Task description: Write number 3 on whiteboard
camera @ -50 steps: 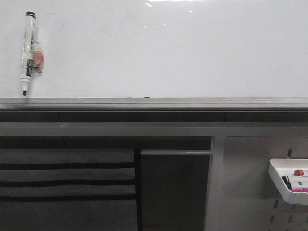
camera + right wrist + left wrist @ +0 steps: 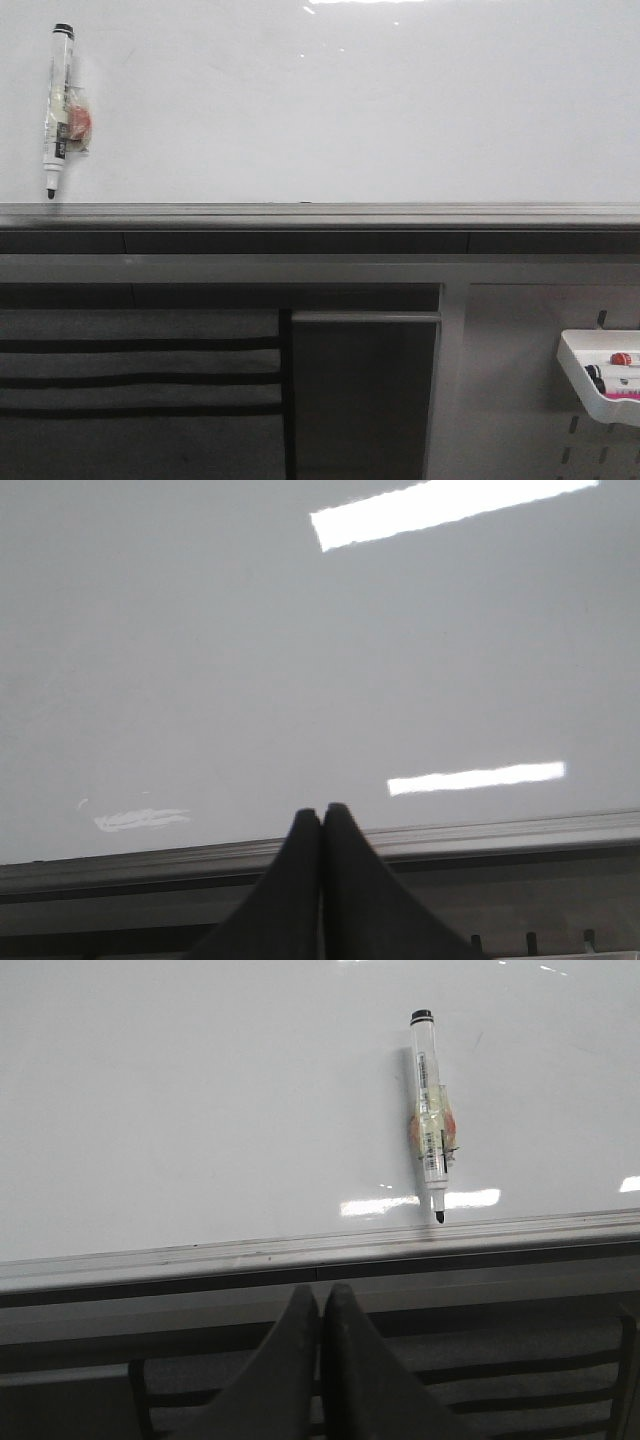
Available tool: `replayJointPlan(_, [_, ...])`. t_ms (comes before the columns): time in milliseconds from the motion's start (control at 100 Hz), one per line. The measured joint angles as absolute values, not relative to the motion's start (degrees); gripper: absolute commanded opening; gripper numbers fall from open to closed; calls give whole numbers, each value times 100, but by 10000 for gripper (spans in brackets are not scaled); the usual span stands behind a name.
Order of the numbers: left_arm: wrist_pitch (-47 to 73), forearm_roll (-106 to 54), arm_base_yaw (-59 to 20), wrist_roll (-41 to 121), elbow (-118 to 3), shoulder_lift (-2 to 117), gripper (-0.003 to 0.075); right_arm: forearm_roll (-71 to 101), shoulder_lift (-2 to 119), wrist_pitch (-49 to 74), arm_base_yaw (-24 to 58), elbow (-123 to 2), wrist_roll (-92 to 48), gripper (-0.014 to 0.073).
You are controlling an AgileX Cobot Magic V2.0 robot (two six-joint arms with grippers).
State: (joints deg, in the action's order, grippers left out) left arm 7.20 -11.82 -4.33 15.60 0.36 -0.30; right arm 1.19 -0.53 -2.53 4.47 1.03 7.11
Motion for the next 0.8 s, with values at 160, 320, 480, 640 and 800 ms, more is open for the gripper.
replayJointPlan(160, [720, -1182, -433, 1560, 36, -30, -18, 119, -53, -253, 447, 103, 711, -74])
replayJointPlan(320, [720, -1182, -433, 1560, 36, -30, -18, 119, -53, -253, 447, 103, 711, -74])
replayJointPlan(480, [720, -1182, -433, 1560, 36, -30, -18, 97, -53, -253, 447, 103, 699, -74])
replayJointPlan(640, [720, -1182, -433, 1560, 36, -30, -18, -35, -53, -158, 447, 103, 664, -74])
replayJointPlan(800, [720, -1182, -433, 1560, 36, -30, -18, -149, -53, -118, 447, 103, 655, -74])
